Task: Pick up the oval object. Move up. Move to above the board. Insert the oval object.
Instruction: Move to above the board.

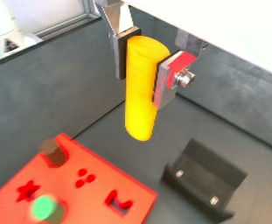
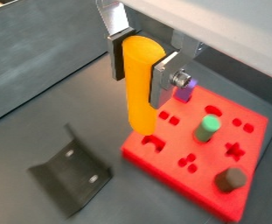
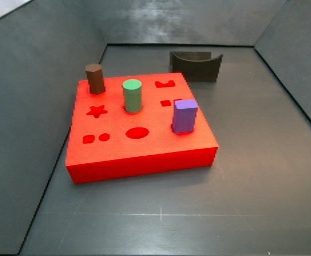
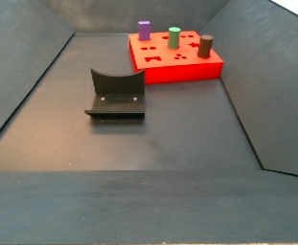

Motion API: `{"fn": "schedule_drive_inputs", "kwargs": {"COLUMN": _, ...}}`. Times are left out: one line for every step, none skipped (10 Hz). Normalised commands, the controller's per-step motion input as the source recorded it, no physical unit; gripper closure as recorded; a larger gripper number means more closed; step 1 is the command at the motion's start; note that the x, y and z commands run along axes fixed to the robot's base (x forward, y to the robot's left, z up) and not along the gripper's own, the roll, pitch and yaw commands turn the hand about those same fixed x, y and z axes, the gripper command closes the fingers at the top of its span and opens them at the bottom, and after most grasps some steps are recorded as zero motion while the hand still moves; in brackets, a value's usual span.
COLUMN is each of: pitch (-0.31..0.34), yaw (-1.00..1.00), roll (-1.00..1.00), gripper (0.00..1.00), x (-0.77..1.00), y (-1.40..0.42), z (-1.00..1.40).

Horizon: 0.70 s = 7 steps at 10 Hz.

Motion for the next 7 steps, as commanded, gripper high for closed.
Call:
{"fn": "schedule_drive_inputs", "kwargs": {"pitch": 0.01, "yaw": -0.01, "roll": -0.01, "gripper": 1.0, "x": -0.2, "y": -1.0, "z": 0.15}}
{"fn": "schedule_drive_inputs", "kwargs": {"pitch": 0.007, "yaw": 0.0, "roll": -0.01, "gripper": 1.0, "x": -0.2, "y": -1.0, "z": 0.16}}
{"fn": "schedule_drive_inputs", "kwargs": {"pitch": 0.005, "yaw": 0.0, "roll": 0.0, "gripper": 1.0, "x": -0.2, "y": -1.0, "z": 0.16}}
{"fn": "schedule_drive_inputs", "kwargs": {"pitch": 0.009, "yaw": 0.01, "roll": 0.0, "gripper": 1.0, "x": -0.2, "y": -1.0, "z": 0.17}}
{"fn": "schedule_drive_inputs", "kwargs": {"pitch": 0.012, "yaw": 0.0, "roll": 0.0, "gripper": 1.0, "x": -0.2, "y": -1.0, "z": 0.18}}
{"fn": "schedule_drive_inputs", "kwargs": {"pitch": 0.027, "yaw": 0.01, "roll": 0.0, "gripper": 1.0, "x": -0.17, "y": -0.94, "z": 0.18}}
{"fn": "schedule_drive_inputs", "kwargs": {"pitch": 0.042, "yaw": 0.01, "roll": 0.01, "gripper": 1.0, "x": -0.07, "y": -0.53, "z": 0.12}}
